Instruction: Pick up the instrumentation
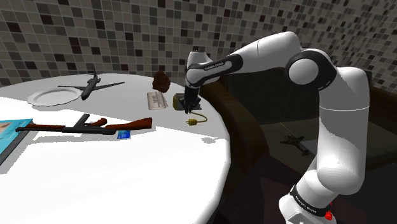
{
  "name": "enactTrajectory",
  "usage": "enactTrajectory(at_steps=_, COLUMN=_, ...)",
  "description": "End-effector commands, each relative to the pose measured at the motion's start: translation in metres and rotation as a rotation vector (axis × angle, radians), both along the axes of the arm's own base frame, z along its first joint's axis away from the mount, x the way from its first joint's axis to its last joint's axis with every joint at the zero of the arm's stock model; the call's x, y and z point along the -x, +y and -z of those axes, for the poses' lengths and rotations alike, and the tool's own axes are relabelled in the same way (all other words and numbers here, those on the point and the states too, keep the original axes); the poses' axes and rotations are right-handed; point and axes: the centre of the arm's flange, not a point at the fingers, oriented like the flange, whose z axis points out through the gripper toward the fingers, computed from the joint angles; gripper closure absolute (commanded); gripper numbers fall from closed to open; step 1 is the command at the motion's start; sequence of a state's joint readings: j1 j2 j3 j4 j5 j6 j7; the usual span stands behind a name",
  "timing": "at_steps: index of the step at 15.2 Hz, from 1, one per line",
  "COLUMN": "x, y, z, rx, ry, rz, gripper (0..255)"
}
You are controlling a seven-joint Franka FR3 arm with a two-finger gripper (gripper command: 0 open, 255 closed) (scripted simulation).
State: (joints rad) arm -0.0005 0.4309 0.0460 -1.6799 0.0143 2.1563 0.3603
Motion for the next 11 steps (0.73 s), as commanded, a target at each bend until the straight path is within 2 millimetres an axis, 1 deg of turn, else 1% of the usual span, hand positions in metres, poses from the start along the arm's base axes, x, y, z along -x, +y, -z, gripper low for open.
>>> enactTrajectory(at_steps=1, x=0.0, y=0.0, z=-0.011, rx=0.0, ry=-0.001, rz=0.0, gripper=255)
enactTrajectory(at_steps=9, x=0.0, y=0.0, z=-0.053, rx=0.0, ry=-0.001, rz=0.0, gripper=255)
enactTrajectory(at_steps=11, x=0.0, y=0.0, z=-0.054, rx=0.0, ry=-0.001, rz=0.0, gripper=255)
